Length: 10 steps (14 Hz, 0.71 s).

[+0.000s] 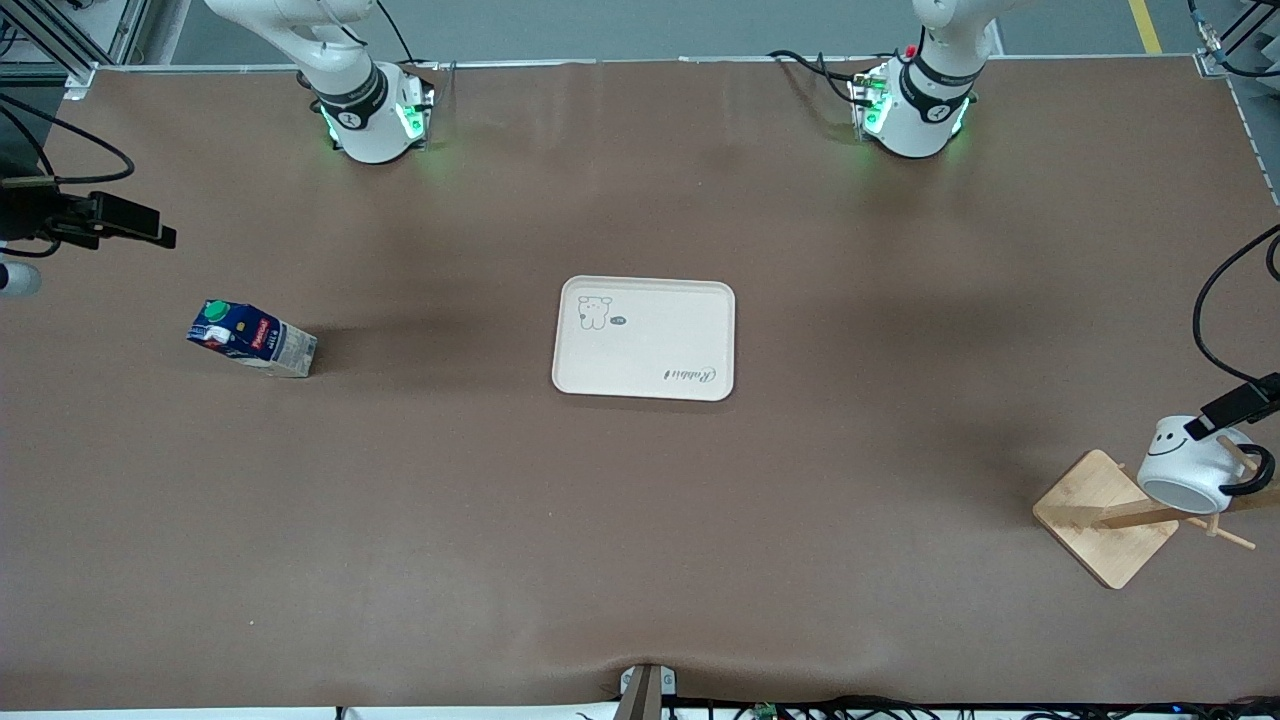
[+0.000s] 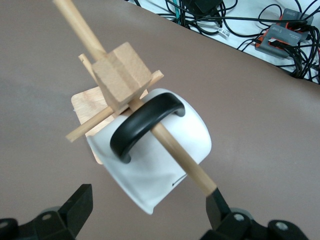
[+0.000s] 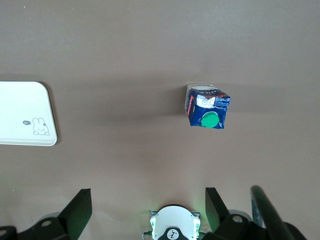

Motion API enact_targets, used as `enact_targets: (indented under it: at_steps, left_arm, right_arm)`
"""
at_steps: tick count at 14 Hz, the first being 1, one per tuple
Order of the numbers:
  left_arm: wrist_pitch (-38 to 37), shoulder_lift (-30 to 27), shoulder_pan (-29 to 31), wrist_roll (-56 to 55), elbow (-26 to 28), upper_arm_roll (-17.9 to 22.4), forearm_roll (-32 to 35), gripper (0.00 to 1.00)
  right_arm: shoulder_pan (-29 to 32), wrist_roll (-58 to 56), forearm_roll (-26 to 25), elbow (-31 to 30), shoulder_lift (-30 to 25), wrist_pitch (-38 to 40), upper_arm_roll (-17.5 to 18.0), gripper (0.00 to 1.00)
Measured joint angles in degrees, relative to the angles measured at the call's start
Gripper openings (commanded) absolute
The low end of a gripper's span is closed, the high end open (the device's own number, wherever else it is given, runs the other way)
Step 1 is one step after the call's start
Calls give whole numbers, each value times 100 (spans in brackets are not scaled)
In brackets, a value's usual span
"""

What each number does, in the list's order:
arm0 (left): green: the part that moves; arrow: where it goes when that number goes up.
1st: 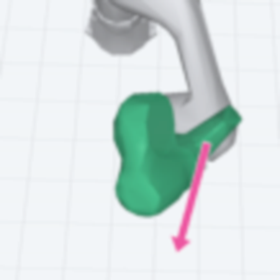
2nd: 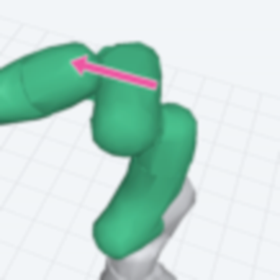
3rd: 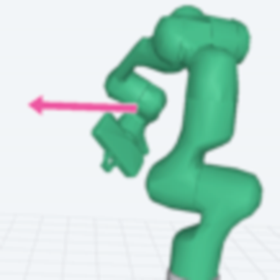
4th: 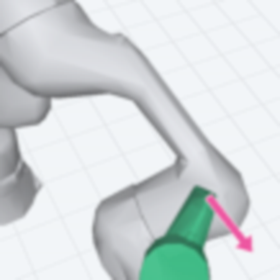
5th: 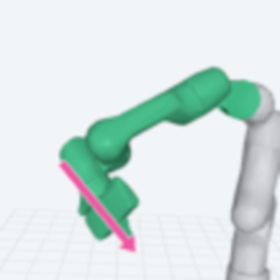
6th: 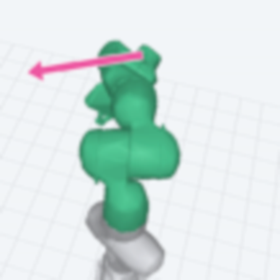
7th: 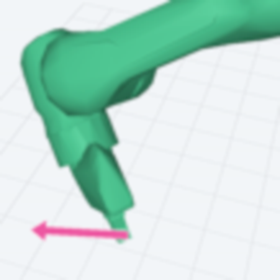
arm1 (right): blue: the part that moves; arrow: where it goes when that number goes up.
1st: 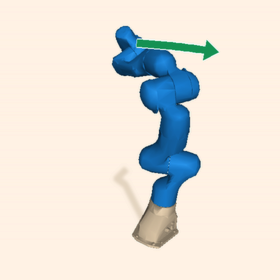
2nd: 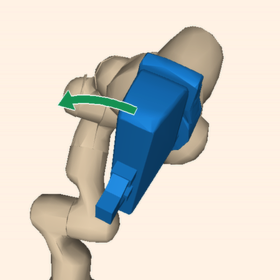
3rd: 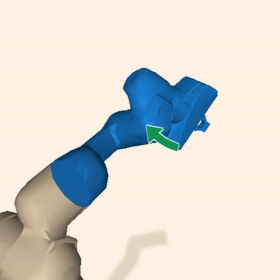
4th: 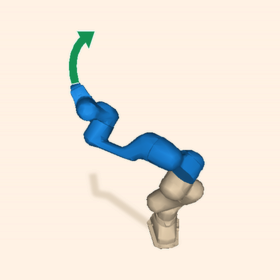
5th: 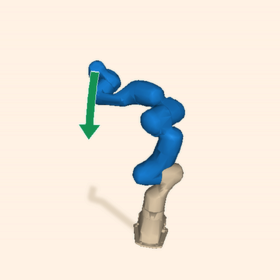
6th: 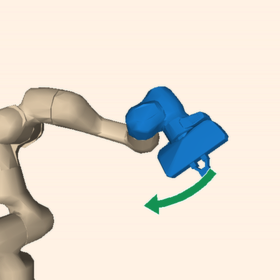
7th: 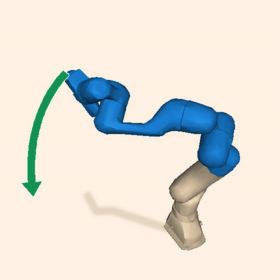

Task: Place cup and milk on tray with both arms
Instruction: 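Reach the left gripper to the white mug and grasp its rim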

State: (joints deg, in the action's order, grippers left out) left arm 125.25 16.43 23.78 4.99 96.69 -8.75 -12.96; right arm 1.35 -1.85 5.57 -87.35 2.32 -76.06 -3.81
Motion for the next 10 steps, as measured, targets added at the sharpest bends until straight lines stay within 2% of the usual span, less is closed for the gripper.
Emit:
enact_targets:
  at_steps: [5,9,10]
  left_arm:
    - [405,128,-72,3,96,-97,-3,100]
    - [518,190,-176,3,132,-121,-3,80]
    - [518,197,-183,4,135,-123,-3,78]
  right_arm:
    - [0,0,0,0,1,0,0,100]
    - [0,0,0,0,1,0,0,100]
    - [0,0,0,0,1,0,0,100]
